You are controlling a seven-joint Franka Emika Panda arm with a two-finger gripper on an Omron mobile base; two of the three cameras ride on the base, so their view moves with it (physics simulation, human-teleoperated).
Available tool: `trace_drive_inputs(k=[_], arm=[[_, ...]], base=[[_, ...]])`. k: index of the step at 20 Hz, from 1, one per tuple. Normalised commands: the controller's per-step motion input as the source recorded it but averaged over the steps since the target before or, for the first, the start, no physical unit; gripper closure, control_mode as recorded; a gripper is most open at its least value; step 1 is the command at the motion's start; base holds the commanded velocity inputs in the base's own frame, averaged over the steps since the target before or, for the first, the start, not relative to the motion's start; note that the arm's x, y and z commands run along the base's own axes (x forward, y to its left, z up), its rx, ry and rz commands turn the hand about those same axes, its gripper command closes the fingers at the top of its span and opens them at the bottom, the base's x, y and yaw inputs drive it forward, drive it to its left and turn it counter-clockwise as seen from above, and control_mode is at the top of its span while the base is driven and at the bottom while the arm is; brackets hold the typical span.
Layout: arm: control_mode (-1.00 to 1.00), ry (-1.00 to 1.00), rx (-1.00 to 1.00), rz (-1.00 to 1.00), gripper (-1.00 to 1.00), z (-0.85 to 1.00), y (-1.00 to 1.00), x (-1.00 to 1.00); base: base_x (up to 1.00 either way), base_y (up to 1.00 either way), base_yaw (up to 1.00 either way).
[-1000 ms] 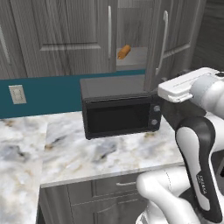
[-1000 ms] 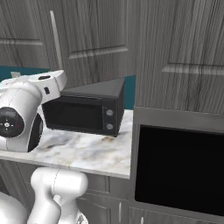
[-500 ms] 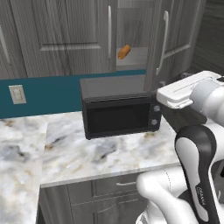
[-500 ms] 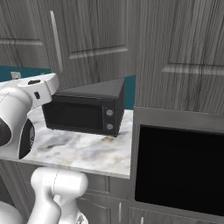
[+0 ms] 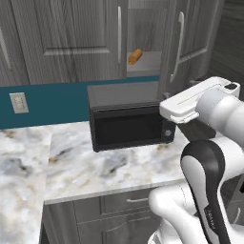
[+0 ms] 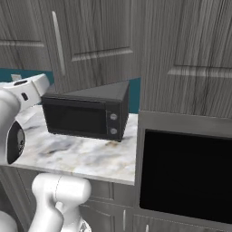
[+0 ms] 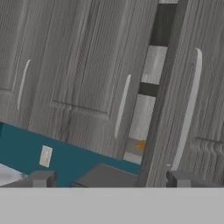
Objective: Open the cabinet, retrieve the rolling pin, and place it next to the meat on the cutting board to prepare for tenderizing.
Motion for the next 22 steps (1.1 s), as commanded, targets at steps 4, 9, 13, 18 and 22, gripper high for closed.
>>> trace_drive_inputs(k=[4,9,13,18,22], arm=[[-1.00,0.00,-0.03,-0.16,-1.00,0.00,0.21,-0.01],[-1.00,0.02,-0.08,-0.20,-1.00,0.00,0.10,0.09],[-1.00,0.08,-0.23,-0.17,-1.00,-0.03,0.09,0.24],[-1.00,0.18,-0.25,-0.09,-1.00,0.00,0.08,0.24],[-1.00,0.16,-0.24,-0.07,-1.00,0.00,0.05,0.16]], base=[[0.00,0.00,0.00],[0.00,0.00,0.00],[0.00,0.00,0.00],[0.00,0.00,0.00],[0.00,0.00,0.00]])
